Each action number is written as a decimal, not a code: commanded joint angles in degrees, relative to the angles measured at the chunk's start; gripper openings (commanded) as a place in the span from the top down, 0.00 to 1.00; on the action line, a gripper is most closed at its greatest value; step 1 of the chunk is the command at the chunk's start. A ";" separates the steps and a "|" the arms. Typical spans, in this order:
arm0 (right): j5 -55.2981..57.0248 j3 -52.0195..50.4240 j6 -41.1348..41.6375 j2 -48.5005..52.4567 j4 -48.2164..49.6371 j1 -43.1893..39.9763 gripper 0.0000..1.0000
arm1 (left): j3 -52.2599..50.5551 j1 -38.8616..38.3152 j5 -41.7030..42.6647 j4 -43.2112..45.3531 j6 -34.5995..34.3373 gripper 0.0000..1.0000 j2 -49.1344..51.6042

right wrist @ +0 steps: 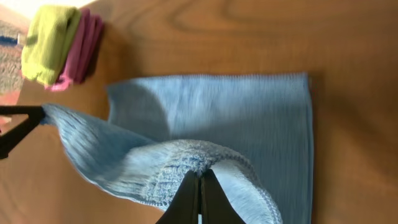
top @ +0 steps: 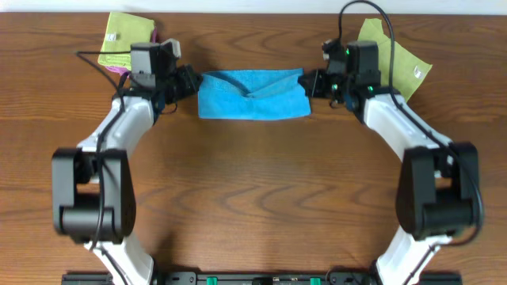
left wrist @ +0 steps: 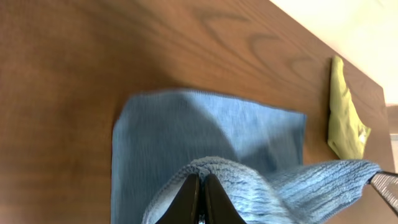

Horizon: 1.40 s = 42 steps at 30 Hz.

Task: Fold the cloth
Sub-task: 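Lift the bottom edge with both grippers and fold it toward the top edge, then lower the folded edge onto the cloth and open both grippers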

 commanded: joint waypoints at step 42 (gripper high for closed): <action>7.21 11.91 -8.17 4.55 -24.63 0.57 0.11 | 12.17 -0.76 -1.81 -21.18 11.96 0.05 5.88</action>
